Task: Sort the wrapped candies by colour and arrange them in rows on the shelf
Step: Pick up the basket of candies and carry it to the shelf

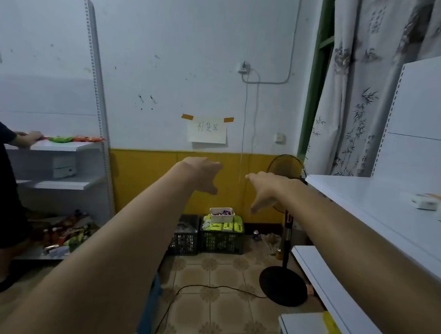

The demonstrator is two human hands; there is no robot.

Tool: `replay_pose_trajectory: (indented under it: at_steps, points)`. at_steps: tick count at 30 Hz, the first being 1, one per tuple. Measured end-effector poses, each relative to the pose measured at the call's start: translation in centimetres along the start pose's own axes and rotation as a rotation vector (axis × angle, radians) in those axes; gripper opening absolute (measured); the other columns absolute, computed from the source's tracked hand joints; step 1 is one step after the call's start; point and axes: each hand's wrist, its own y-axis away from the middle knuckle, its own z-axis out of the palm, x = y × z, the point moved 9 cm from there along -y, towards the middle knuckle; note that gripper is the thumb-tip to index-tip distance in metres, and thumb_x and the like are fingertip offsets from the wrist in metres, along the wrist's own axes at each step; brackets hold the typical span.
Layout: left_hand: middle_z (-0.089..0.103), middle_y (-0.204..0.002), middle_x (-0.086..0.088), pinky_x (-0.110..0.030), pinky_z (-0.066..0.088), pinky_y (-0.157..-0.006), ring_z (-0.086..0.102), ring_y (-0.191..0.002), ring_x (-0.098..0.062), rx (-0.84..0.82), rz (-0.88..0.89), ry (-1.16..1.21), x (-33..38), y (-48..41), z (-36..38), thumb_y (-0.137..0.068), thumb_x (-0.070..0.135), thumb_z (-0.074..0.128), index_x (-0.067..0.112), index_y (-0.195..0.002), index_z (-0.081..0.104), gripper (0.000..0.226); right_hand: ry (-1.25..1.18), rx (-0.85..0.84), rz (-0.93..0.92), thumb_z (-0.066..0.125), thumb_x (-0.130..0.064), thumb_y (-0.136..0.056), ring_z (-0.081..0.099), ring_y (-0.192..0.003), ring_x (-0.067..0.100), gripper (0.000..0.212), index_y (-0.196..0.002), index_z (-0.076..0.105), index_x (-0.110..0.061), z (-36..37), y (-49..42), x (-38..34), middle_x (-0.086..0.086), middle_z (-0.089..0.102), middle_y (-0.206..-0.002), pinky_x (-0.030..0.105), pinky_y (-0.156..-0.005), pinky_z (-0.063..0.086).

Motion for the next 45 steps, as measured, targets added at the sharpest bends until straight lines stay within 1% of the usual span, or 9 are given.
replay_pose_trajectory:
  at_steps: [8,16,18,21,24,28,34,41,45]
  points:
    - [0.052,-0.135,-0.008,-0.034,0.047,-0.085,0.053,-0.117,-0.027,-0.052,-0.035,0.023,-5.5,-6.3,3.8,-0.088,0.044,0.063,0.016,-0.148,0.027,0.075,-0.009,0.026,0.031,0.072,-0.050,-0.075,0.035,-0.134,0.031,0.099,-0.150,0.015,-0.021,-0.7,-9.0,1.0,0.009,0.030,-0.151,0.047,-0.106,0.038]
    - [0.034,-0.153,-0.007,-0.044,0.043,-0.103,0.039,-0.135,-0.030,0.016,-0.037,0.084,-15.5,-17.8,6.3,-0.086,0.050,0.064,0.015,-0.152,0.016,0.089,-0.008,0.072,0.063,0.071,-0.055,-0.073,0.030,-0.138,0.030,0.103,-0.150,0.014,-0.020,-2.9,-23.3,0.6,0.008,0.026,-0.154,0.047,-0.109,0.035]
    - [0.027,-0.156,-0.006,-0.046,0.036,-0.109,0.030,-0.141,-0.028,0.005,-0.025,0.061,-17.7,-20.6,8.2,-0.086,0.054,0.061,0.015,-0.152,0.017,0.088,0.007,0.072,0.082,0.071,-0.059,-0.071,0.030,-0.138,0.030,0.105,-0.150,0.014,-0.021,-2.3,-27.1,0.6,0.009,0.026,-0.154,0.049,-0.108,0.036]
    - [0.013,-0.161,-0.005,-0.047,0.016,-0.119,0.008,-0.148,-0.025,-0.012,-0.022,0.033,-20.6,-25.0,11.7,-0.089,0.061,0.050,0.016,-0.153,0.016,0.085,0.003,0.051,0.099,0.069,-0.059,-0.073,0.033,-0.136,0.031,0.101,-0.150,0.015,-0.022,-0.5,-32.6,0.4,0.009,0.027,-0.153,0.048,-0.106,0.038]
    - [0.007,-0.161,-0.005,-0.046,0.010,-0.119,0.003,-0.149,-0.024,-0.029,-0.014,0.056,-22.9,-29.4,14.7,-0.090,0.063,0.046,0.017,-0.153,0.014,0.085,0.001,-0.002,0.104,0.066,-0.058,-0.076,0.032,-0.137,0.031,0.098,-0.150,0.013,-0.023,1.6,-37.6,0.6,0.010,0.026,-0.153,0.048,-0.106,0.037]
    - [0.009,-0.161,-0.005,-0.045,0.013,-0.118,0.007,-0.148,-0.024,-0.064,-0.006,0.047,-25.4,-35.2,17.6,-0.089,0.061,0.049,0.015,-0.153,0.012,0.087,0.035,-0.058,0.116,0.062,-0.061,-0.078,0.026,-0.140,0.031,0.098,-0.151,0.008,-0.026,3.5,-44.4,2.2,0.009,0.021,-0.156,0.049,-0.110,0.032]
    - [0.016,-0.160,-0.006,-0.045,0.028,-0.114,0.018,-0.146,-0.028,-0.085,-0.020,0.065,-27.7,-46.3,20.7,-0.089,0.055,0.056,0.013,-0.153,0.012,0.088,0.037,-0.053,0.104,0.062,-0.062,-0.078,0.026,-0.140,0.031,0.097,-0.151,0.009,-0.026,3.9,-55.8,6.2,0.009,0.021,-0.156,0.049,-0.109,0.033]
    - [0.020,-0.159,-0.008,-0.044,0.029,-0.113,0.020,-0.145,-0.029,-0.057,-0.049,0.062,-29.6,-63.3,22.0,-0.090,0.050,0.057,0.013,-0.152,0.014,0.084,0.007,-0.008,0.052,0.063,-0.062,-0.078,0.026,-0.141,0.029,0.100,-0.152,0.010,-0.020,1.4,-71.8,13.6,0.007,0.021,-0.157,0.045,-0.111,0.031]
    - [0.015,-0.160,-0.006,-0.044,0.029,-0.114,0.018,-0.145,-0.029,-0.048,-0.046,0.054,-30.8,-70.2,23.8,-0.090,0.050,0.057,0.014,-0.153,0.007,0.087,0.007,-0.024,0.044,0.063,-0.063,-0.076,0.029,-0.140,0.030,0.101,-0.151,0.011,-0.020,2.2,-79.8,16.7,0.008,0.024,-0.156,0.047,-0.110,0.033]
